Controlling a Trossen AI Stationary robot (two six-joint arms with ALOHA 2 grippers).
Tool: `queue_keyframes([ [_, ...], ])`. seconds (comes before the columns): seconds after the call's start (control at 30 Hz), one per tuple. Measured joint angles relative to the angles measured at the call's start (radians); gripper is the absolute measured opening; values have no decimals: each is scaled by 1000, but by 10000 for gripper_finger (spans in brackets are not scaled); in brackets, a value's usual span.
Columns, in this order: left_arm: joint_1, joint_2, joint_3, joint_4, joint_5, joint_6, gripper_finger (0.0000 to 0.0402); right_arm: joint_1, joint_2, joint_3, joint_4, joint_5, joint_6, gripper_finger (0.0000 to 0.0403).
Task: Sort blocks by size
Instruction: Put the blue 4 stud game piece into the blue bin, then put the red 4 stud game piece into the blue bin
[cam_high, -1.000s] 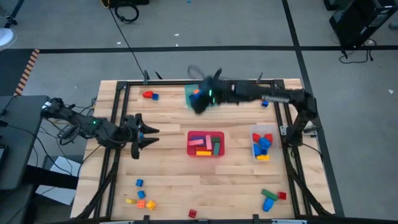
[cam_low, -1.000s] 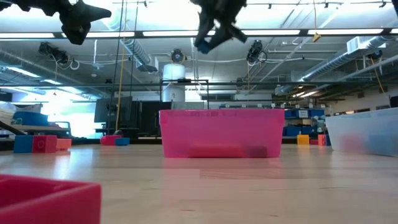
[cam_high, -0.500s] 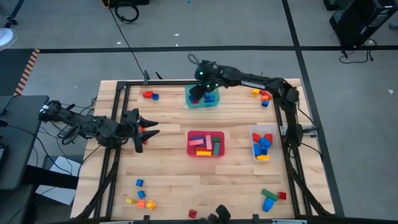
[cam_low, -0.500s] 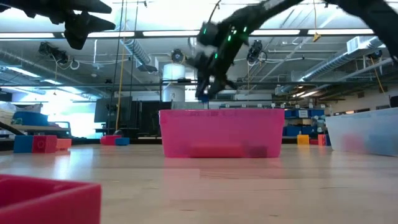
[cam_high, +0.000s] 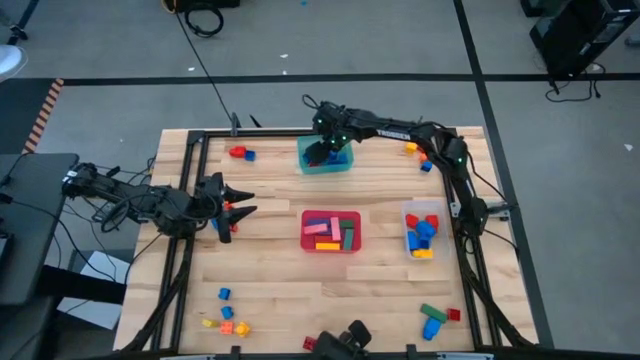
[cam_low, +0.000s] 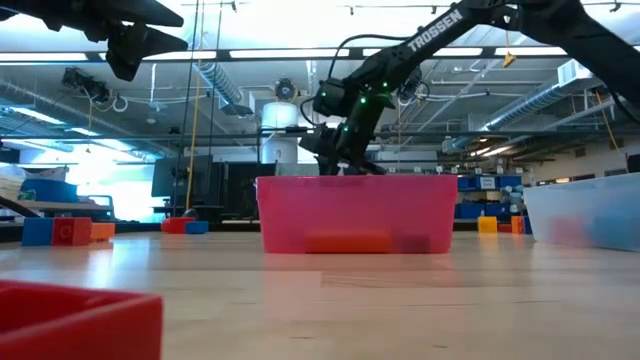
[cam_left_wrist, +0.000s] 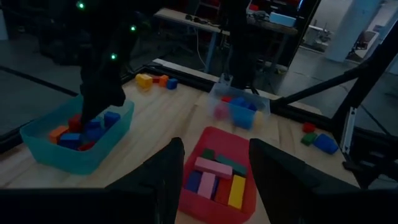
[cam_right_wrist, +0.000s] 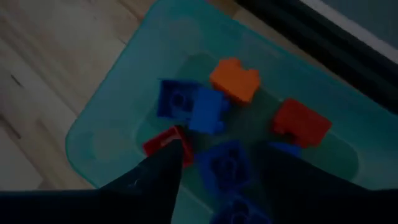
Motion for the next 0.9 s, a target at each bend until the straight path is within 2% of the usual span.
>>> queue_keyframes([
  [0.23, 0, 1, 0, 6, 0, -3, 190, -17, -37, 0, -69, -94, 0, 248],
  [0.3, 0, 1, 0, 22, 0, -6, 190, -17, -68, 0, -121, -97, 8, 250],
  [0.4, 0, 2, 0, 50, -9, -90, 190, -1, -138, 0, -191, -76, 9, 249],
  [0.53, -1, 8, 0, 33, -23, -106, 190, 69, -246, -1, -264, 22, 26, 245],
  [0.67, -1, 50, 22, 27, 45, -107, 190, 199, -398, -70, -282, 147, 86, 248],
  [0.77, -3, 113, 68, 1, 105, -93, 190, 327, -510, -169, -276, 242, 195, 249],
  [0.9, -3, 236, 179, -125, 182, -56, 190, 523, -645, -324, -270, 374, 447, 247],
])
